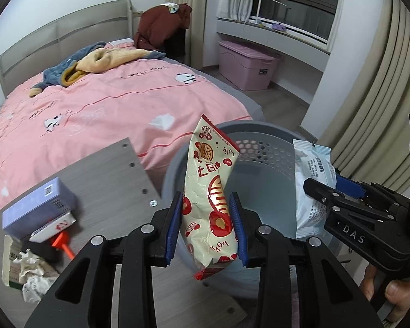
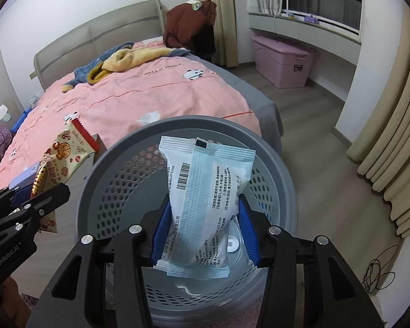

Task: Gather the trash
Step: 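Carry wrapper and wipe pack over the wastebasket and open both tools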

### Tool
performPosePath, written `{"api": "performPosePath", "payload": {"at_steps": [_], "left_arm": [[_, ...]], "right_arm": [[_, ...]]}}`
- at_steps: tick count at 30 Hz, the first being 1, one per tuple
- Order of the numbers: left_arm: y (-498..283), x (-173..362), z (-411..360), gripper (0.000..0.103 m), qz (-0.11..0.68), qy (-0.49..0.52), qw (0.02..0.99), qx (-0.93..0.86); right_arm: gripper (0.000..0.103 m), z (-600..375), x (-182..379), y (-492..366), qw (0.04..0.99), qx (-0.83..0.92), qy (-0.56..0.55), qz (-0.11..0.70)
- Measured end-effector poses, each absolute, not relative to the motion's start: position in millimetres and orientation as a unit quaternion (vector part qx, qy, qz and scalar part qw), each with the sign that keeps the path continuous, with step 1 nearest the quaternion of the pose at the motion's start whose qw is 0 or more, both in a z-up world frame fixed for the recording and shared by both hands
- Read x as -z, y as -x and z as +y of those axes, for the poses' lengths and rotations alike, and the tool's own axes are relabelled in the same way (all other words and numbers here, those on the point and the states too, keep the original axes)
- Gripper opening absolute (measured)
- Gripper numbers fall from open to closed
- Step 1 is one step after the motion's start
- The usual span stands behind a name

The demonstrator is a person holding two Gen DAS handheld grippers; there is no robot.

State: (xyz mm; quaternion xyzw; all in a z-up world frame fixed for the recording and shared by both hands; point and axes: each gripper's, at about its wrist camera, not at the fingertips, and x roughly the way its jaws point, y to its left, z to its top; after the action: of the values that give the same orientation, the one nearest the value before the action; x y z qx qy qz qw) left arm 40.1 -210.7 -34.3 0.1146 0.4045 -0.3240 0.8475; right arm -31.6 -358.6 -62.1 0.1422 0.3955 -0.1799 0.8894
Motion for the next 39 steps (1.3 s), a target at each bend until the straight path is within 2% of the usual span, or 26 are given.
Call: {"api": "performPosePath", "payload": {"at_steps": [4, 7, 9, 11, 27, 36, 39], "left_arm": [[-41, 36, -226, 0.034, 0.402, -0.120, 0.844, 0.333], [-42, 36, -231, 0.040, 0.401, -0.121, 0.845, 0.334], [-41, 34, -231, 0.058, 0.397, -0.122, 0.847, 0.331], [-40, 32, -230, 0.063, 0.392, -0.121, 0.851, 0.327], [-41, 32, -212, 0.071, 0.398, -0.109, 0.861, 0.298], [-44, 23, -188, 0.071, 0.397, -0.092, 0.862, 0.301], [-42, 17, -176, 0.071, 0.392, -0.092, 0.866, 0.297]], "right_arm": [[0.047, -369, 69, 34, 0.887, 0.178, -0.152, 0.398], [0.048, -370, 70, 35, 0.888, 0.176, -0.151, 0.397], [0.052, -372, 69, 37, 0.890, 0.177, -0.151, 0.392], [0.062, -373, 66, 39, 0.892, 0.179, -0.152, 0.387], [0.068, -366, 71, 38, 0.893, 0.170, -0.159, 0.384], [0.069, -357, 59, 30, 0.895, 0.177, -0.156, 0.379], [0.074, -351, 50, 34, 0.901, 0.182, -0.156, 0.362]]}}
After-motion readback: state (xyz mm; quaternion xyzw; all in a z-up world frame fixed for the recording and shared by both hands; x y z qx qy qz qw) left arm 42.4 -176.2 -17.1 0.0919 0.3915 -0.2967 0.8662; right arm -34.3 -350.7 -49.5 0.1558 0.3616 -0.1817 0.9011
